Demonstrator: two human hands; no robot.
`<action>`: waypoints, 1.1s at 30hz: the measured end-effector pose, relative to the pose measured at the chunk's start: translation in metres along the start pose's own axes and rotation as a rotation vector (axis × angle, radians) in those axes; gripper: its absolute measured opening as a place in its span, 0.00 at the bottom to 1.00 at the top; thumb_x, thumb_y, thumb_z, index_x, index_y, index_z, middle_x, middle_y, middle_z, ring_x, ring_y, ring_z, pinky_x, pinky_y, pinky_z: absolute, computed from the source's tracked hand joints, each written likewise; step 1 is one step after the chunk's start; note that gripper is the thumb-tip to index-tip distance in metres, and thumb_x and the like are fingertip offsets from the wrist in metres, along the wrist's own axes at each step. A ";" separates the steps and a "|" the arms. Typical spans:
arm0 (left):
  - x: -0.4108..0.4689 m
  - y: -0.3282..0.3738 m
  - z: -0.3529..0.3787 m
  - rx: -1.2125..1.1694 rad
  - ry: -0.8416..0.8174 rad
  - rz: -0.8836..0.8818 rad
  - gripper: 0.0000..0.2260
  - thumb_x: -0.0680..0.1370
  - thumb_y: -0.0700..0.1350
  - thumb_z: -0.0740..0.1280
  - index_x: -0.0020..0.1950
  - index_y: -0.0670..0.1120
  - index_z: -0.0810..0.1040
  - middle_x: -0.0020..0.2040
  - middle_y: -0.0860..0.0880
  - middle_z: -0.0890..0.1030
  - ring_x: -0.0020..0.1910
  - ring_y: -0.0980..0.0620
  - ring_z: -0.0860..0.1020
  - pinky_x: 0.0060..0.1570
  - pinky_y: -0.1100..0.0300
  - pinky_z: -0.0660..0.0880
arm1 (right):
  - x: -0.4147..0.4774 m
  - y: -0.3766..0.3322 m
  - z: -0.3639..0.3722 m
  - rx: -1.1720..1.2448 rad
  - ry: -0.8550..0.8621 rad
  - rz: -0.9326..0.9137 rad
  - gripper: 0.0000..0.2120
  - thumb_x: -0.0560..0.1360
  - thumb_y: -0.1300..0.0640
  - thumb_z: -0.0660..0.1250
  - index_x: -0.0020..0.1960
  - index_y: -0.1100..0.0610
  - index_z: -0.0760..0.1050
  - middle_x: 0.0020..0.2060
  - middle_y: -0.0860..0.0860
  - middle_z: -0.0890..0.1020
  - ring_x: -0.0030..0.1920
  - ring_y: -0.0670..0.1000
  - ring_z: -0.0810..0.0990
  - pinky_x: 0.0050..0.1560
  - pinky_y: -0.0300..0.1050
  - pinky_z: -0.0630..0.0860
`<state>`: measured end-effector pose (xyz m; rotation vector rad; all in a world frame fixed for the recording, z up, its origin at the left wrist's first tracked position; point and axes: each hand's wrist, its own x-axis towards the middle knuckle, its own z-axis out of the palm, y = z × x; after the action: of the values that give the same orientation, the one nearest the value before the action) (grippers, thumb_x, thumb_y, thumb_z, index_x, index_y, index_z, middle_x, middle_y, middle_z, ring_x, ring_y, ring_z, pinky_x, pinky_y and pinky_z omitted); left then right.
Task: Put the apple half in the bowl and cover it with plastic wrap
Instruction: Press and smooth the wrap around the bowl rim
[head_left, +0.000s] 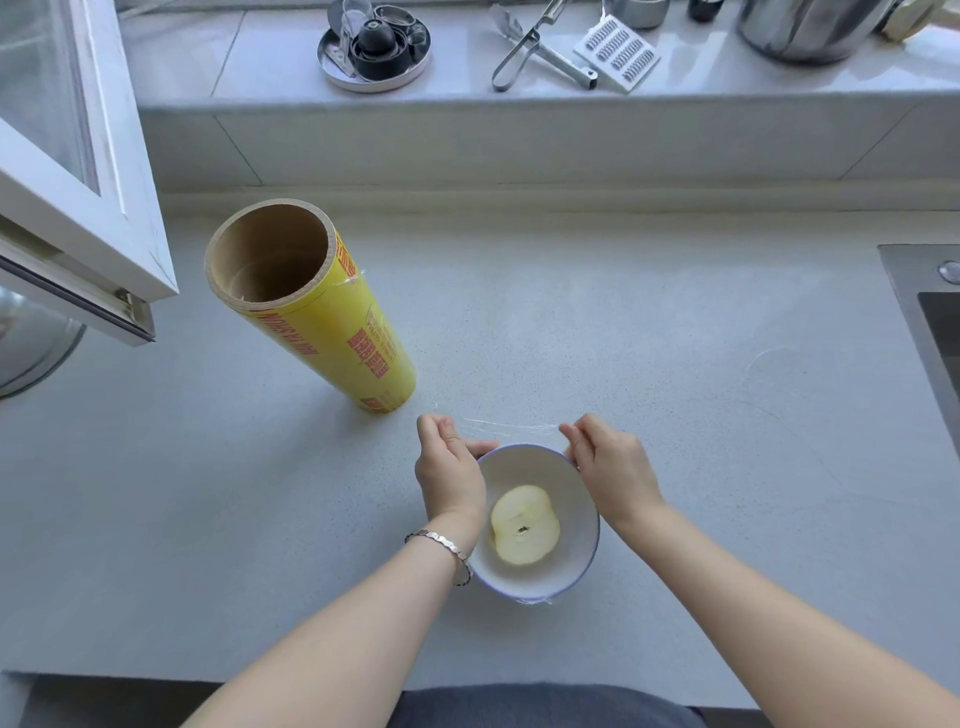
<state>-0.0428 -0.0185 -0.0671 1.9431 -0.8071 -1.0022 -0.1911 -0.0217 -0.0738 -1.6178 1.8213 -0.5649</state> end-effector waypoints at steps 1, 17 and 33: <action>0.001 0.000 0.000 0.002 0.018 -0.002 0.09 0.82 0.46 0.49 0.45 0.45 0.62 0.29 0.51 0.79 0.31 0.57 0.76 0.30 0.76 0.66 | 0.000 0.000 0.000 0.015 0.000 0.019 0.14 0.77 0.55 0.60 0.40 0.66 0.72 0.33 0.60 0.82 0.36 0.62 0.77 0.38 0.51 0.69; 0.041 -0.002 0.006 0.181 -0.044 -0.170 0.15 0.78 0.41 0.59 0.31 0.46 0.61 0.29 0.49 0.68 0.30 0.48 0.73 0.24 0.63 0.64 | 0.015 0.006 0.011 0.195 -0.066 0.259 0.13 0.76 0.52 0.63 0.37 0.60 0.74 0.23 0.51 0.72 0.28 0.52 0.71 0.36 0.44 0.66; -0.022 0.007 -0.037 1.060 -0.745 0.546 0.55 0.65 0.67 0.68 0.75 0.42 0.36 0.76 0.49 0.36 0.76 0.48 0.36 0.74 0.54 0.39 | -0.015 0.025 -0.003 0.633 -0.394 0.501 0.13 0.75 0.48 0.62 0.37 0.56 0.70 0.31 0.48 0.72 0.33 0.47 0.73 0.39 0.37 0.72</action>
<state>-0.0229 0.0085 -0.0394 1.8635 -2.5306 -1.0272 -0.2100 -0.0038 -0.0859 -0.7481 1.4640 -0.4796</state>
